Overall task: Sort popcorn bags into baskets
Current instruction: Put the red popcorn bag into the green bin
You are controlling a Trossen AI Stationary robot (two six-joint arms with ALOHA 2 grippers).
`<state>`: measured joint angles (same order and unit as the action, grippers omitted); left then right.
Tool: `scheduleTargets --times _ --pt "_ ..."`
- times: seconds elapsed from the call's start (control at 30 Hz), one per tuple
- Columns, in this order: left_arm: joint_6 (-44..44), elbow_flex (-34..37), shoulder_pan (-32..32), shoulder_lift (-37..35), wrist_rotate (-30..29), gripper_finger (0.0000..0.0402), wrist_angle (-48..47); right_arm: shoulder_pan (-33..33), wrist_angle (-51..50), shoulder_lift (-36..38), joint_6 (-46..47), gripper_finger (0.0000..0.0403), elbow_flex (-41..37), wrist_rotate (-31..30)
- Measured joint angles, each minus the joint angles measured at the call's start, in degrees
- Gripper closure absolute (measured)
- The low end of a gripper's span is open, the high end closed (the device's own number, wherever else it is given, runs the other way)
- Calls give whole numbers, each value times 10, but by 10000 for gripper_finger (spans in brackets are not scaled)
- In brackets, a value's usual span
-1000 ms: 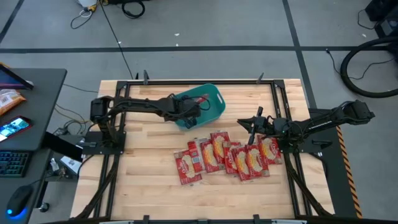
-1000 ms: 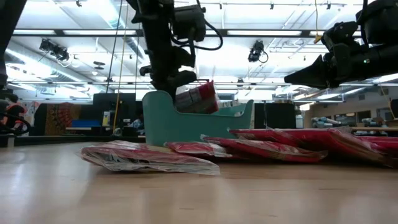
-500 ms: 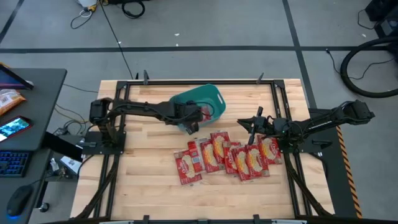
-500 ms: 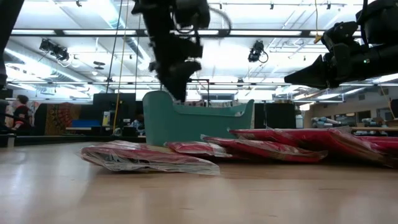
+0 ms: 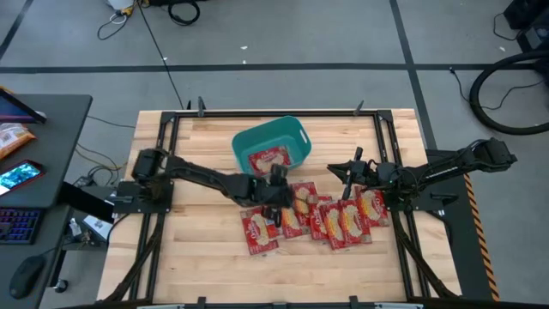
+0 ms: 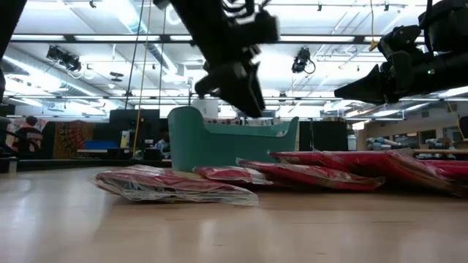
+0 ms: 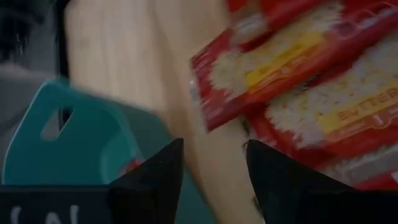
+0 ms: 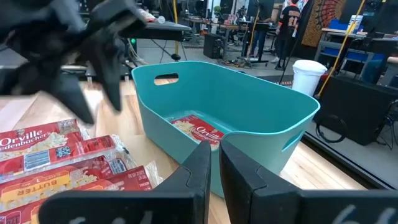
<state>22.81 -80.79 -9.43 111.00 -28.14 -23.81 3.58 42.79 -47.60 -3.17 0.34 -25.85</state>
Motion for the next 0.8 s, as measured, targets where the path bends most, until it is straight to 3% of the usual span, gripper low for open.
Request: scheduleTargets --times 0.33,0.53,0.8 --pt "134 1 -21 82 -37 223 109 0 0 0 0 364 0 0" --pt "230 1 -20 102 -30 223 131 0 0 0 0 364 0 0" --pt "244 1 -18 118 -2 242 147 0 0 0 0 364 0 0"
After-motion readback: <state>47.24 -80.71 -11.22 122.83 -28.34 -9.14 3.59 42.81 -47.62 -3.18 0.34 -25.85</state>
